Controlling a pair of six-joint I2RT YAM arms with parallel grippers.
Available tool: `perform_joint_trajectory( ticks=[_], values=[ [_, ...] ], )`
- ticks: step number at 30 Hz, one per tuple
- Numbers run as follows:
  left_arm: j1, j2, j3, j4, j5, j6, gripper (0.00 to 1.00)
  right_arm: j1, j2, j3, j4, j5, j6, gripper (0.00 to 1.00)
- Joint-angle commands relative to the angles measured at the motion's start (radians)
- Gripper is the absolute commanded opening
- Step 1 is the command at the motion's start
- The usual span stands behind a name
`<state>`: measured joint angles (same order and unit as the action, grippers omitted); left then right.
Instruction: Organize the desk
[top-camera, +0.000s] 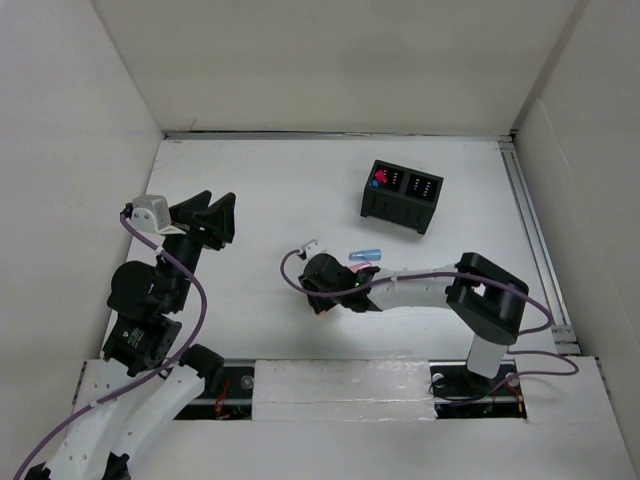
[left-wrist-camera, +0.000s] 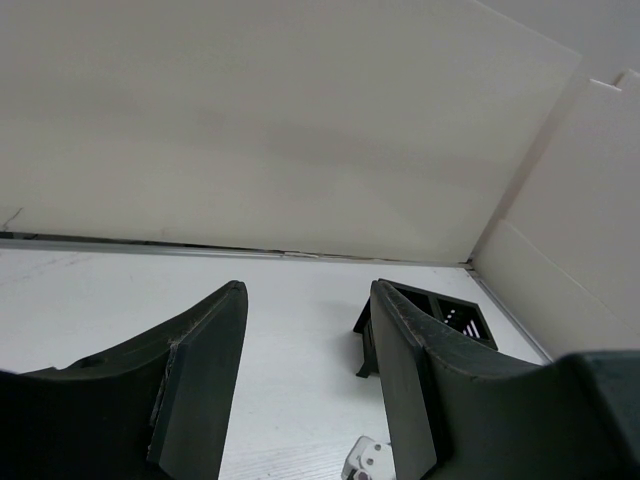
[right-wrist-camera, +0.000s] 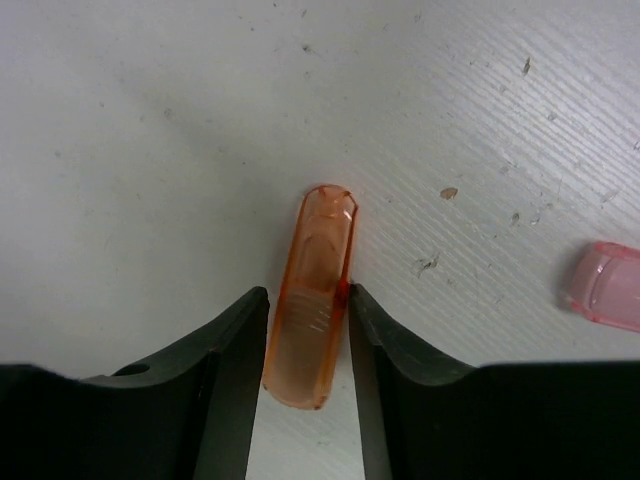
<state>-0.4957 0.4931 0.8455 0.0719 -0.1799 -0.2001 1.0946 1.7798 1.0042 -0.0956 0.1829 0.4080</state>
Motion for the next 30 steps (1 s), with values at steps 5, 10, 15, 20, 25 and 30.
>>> perform_joint_trajectory(
  ticks=[5,10,15,20,25,30],
  values=[
    [-0.001,-0.014,0.003,0.051,0.013,-0.005,0.49,0.008,0.011,0.020,-0.003,0.078,0.014,0.16],
    [-0.001,-0.010,0.003,0.051,0.013,-0.007,0.49,-0.033,-0.123,0.007,0.036,0.086,-0.001,0.10],
    [-0.001,-0.002,0.001,0.052,0.013,-0.007,0.49,-0.188,-0.287,0.020,0.085,0.122,-0.034,0.07],
    [-0.001,0.002,0.003,0.051,0.017,-0.009,0.49,-0.474,-0.347,0.056,0.188,0.162,-0.075,0.07],
    [-0.001,-0.004,0.001,0.054,0.014,-0.009,0.49,-0.669,-0.292,0.108,0.237,0.217,-0.103,0.08],
    [-0.001,-0.007,0.000,0.054,0.020,-0.009,0.49,-0.804,-0.224,0.137,0.252,0.222,-0.097,0.08]
  ],
)
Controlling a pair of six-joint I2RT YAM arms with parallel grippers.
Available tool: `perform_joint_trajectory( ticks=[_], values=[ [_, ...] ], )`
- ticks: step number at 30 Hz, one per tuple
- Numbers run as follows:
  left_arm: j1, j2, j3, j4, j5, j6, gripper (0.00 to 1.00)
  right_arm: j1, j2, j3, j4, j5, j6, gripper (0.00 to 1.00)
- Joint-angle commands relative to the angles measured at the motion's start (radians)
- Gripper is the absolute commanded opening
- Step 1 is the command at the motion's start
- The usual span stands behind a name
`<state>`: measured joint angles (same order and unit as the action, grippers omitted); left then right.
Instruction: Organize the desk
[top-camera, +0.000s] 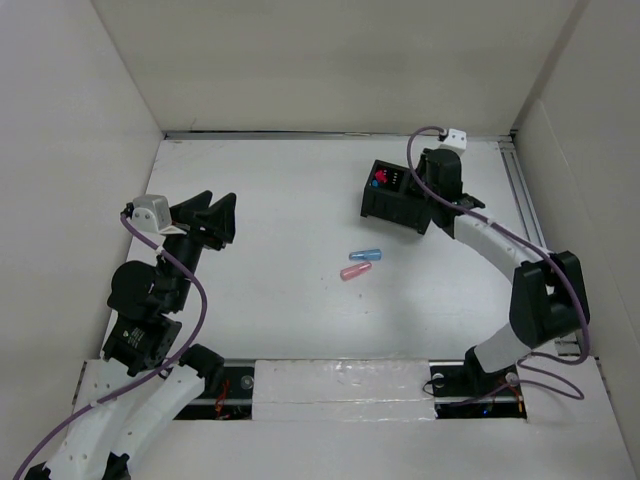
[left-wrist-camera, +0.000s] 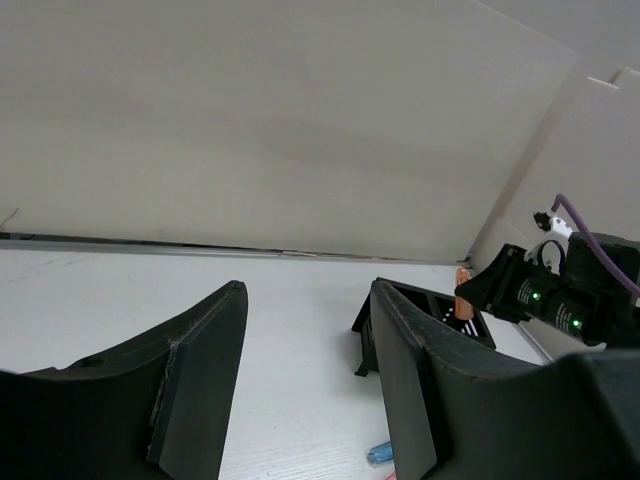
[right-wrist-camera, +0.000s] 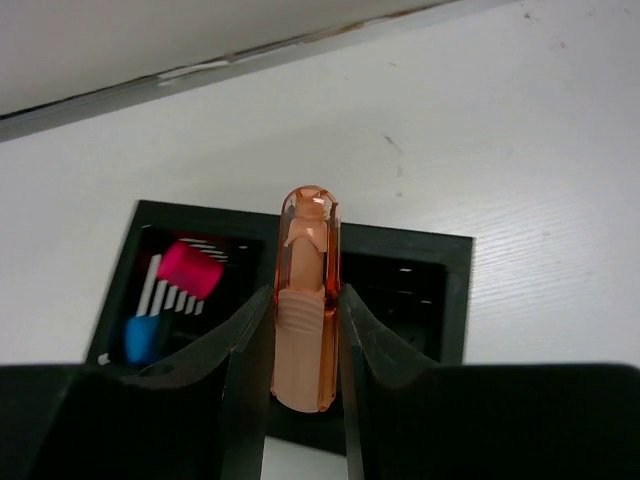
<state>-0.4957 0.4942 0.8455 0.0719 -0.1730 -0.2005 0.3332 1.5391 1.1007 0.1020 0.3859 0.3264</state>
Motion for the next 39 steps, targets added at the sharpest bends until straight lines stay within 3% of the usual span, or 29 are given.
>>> perform_joint_trajectory(
  ticks=[1,6,7,11,14,16,17,19,20,21,27,30,34,37,39],
  values=[
    [-0.001,-0.008,-0.002,0.055,0.010,-0.008,0.49,-0.054,0.022,0.037,0.060,0.024,-0.007,0.09],
    [-0.001,0.010,0.001,0.051,0.023,-0.008,0.49,-0.083,0.056,0.054,0.067,0.031,-0.021,0.13],
    [-0.001,0.010,0.001,0.051,0.020,-0.008,0.49,-0.083,0.059,0.054,0.065,0.033,-0.027,0.16],
    [-0.001,0.014,0.000,0.052,0.015,-0.007,0.49,-0.060,0.038,0.053,0.031,0.041,-0.004,0.50],
    [-0.001,0.018,0.001,0.052,0.018,-0.008,0.49,-0.016,-0.008,0.016,0.039,0.042,-0.007,0.59],
    [-0.001,0.021,0.001,0.052,0.018,-0.008,0.49,0.010,-0.057,-0.018,0.036,0.050,0.006,0.60],
    [-0.001,0.020,0.000,0.051,0.024,-0.010,0.49,0.027,-0.077,-0.033,0.034,0.051,0.016,0.56],
    [-0.001,0.021,0.001,0.054,0.024,-0.010,0.49,0.096,-0.144,-0.109,0.062,0.038,0.042,0.37],
    [-0.001,0.021,0.000,0.052,0.020,-0.008,0.49,0.122,-0.164,-0.139,0.079,0.018,0.045,0.17],
    [-0.001,0.024,0.001,0.051,0.015,-0.008,0.49,0.204,-0.201,-0.222,0.118,-0.060,0.054,0.03],
    [-0.001,0.024,0.000,0.051,0.010,-0.007,0.49,0.381,-0.197,-0.355,0.075,-0.116,0.077,0.00],
    [-0.001,0.026,0.001,0.052,0.021,-0.007,0.49,0.409,-0.156,-0.404,0.019,-0.157,0.074,0.13],
    [-0.001,0.035,0.001,0.049,0.010,-0.005,0.49,0.443,-0.123,-0.444,-0.005,-0.202,0.105,0.55],
    [-0.001,0.034,0.001,0.049,0.018,-0.005,0.49,0.454,-0.100,-0.456,0.039,-0.229,0.117,0.69],
    [-0.001,0.037,0.001,0.049,0.014,-0.004,0.49,0.463,-0.076,-0.437,0.045,-0.239,0.128,0.71]
  ],
)
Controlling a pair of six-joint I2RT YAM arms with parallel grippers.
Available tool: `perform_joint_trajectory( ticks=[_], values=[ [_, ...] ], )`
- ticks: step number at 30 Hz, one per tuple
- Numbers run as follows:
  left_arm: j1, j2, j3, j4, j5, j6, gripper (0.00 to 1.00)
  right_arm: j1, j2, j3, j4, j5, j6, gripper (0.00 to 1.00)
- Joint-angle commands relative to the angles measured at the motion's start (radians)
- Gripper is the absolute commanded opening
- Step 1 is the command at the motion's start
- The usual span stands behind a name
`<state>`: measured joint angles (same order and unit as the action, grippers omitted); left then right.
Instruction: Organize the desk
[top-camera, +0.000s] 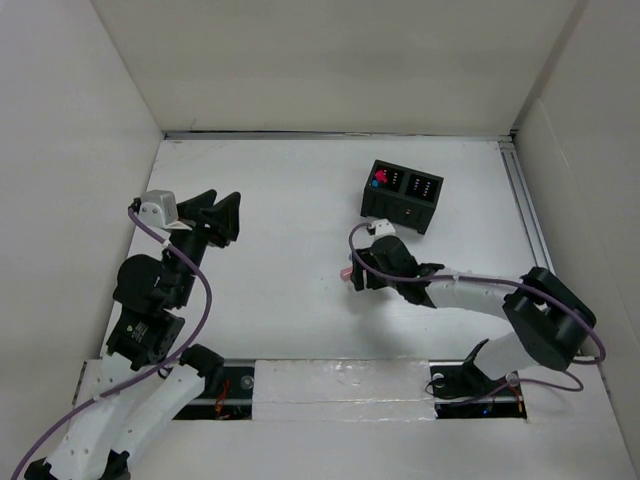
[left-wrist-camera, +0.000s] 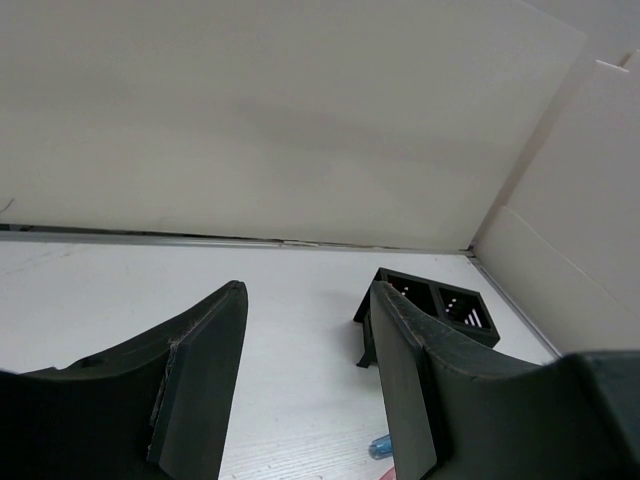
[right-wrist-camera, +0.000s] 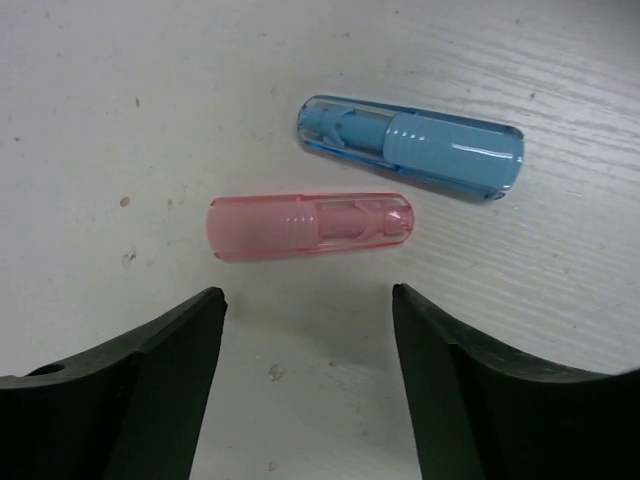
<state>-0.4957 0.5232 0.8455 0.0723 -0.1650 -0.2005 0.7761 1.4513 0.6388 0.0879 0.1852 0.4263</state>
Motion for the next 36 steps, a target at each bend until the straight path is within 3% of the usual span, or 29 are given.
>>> perform_joint_trajectory(
  ticks=[1,10,20,24,25,27,29,30,36],
  values=[
    [-0.001,0.008,0.001,0.047,0.001,-0.005,0.49,0.020,0.020,0.028,0.070,-0.042,0.029,0.75],
    [-0.001,-0.003,0.003,0.047,0.016,-0.008,0.49,0.020,0.171,0.114,0.104,-0.061,0.014,0.77],
    [-0.001,0.003,0.001,0.049,0.007,-0.007,0.49,0.077,0.317,0.260,-0.013,0.117,-0.037,0.77],
    [-0.001,0.003,0.001,0.050,0.015,-0.008,0.49,0.106,0.359,0.300,-0.063,0.186,-0.043,0.65],
    [-0.001,0.003,0.003,0.049,0.009,-0.007,0.49,0.117,0.362,0.302,-0.074,0.197,-0.041,0.57],
    [-0.001,0.004,0.001,0.049,0.012,-0.008,0.49,0.129,0.373,0.302,-0.080,0.218,-0.041,0.51],
    [-0.001,0.003,0.003,0.050,0.016,-0.008,0.49,0.140,0.376,0.311,-0.120,0.249,-0.029,0.31],
    [-0.001,0.003,0.001,0.050,0.013,-0.008,0.49,0.140,0.376,0.311,-0.125,0.249,-0.029,0.27],
    [-0.001,-0.006,0.003,0.050,0.015,-0.008,0.49,0.140,0.226,0.277,-0.036,0.243,-0.014,0.17]
  ],
)
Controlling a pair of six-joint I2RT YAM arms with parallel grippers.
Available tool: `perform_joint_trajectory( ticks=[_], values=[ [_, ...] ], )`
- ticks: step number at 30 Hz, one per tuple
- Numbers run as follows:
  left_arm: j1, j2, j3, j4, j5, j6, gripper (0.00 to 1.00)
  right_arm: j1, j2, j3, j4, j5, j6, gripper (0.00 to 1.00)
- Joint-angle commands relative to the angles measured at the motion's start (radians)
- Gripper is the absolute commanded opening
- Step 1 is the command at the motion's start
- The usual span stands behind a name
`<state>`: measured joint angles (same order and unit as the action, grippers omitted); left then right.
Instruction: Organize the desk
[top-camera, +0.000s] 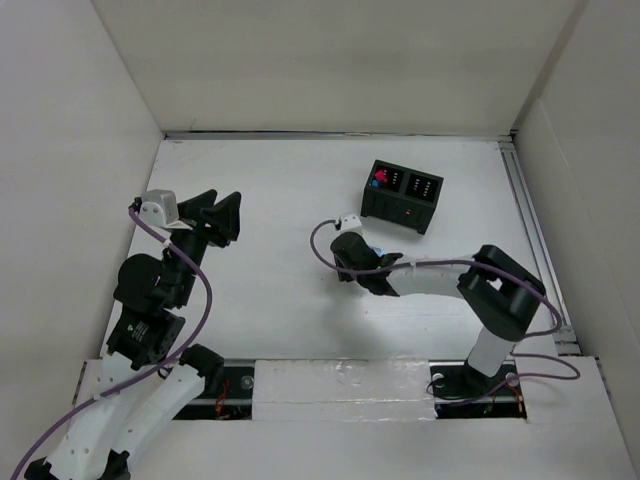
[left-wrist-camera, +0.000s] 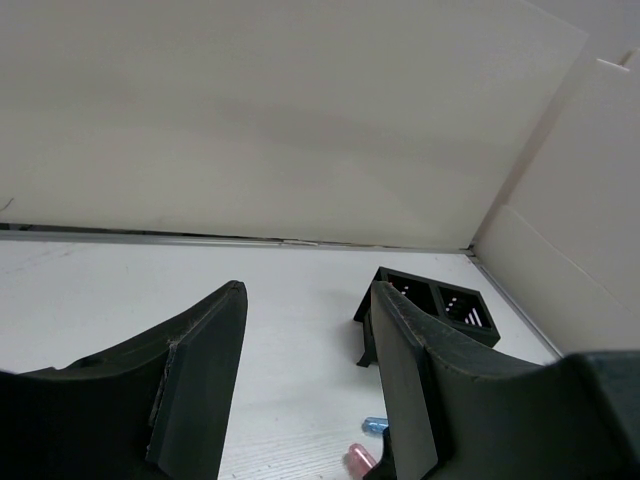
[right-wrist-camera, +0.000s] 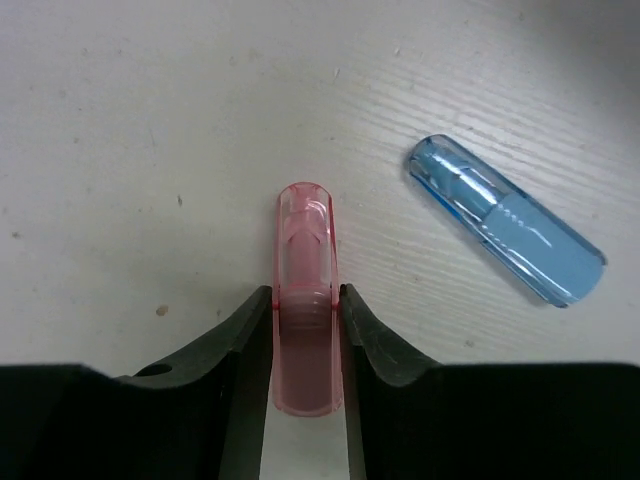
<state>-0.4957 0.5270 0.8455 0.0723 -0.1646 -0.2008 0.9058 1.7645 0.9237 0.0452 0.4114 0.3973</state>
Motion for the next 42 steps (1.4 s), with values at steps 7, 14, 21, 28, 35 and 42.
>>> perform_joint_trajectory(
  ticks=[7,14,21,28,35,42],
  values=[
    [-0.001,-0.007,0.001,0.052,0.010,-0.009,0.49,-0.119,-0.296,0.059,0.110,-0.011,-0.028,0.14],
    [-0.001,-0.016,0.000,0.050,0.008,-0.011,0.49,-0.367,-0.301,0.162,0.122,0.085,-0.098,0.14],
    [-0.001,-0.016,0.001,0.050,0.011,-0.009,0.49,-0.560,-0.266,0.202,0.104,0.087,-0.110,0.15],
    [-0.001,-0.009,0.003,0.047,0.016,-0.009,0.49,-0.627,-0.182,0.245,0.081,0.023,-0.106,0.21],
    [-0.001,-0.004,0.001,0.050,0.014,-0.009,0.49,-0.627,-0.191,0.227,0.084,0.018,-0.086,0.44],
    [-0.001,-0.001,0.001,0.052,0.027,-0.012,0.49,-0.584,-0.259,0.170,0.082,-0.011,-0.058,0.67]
  ],
)
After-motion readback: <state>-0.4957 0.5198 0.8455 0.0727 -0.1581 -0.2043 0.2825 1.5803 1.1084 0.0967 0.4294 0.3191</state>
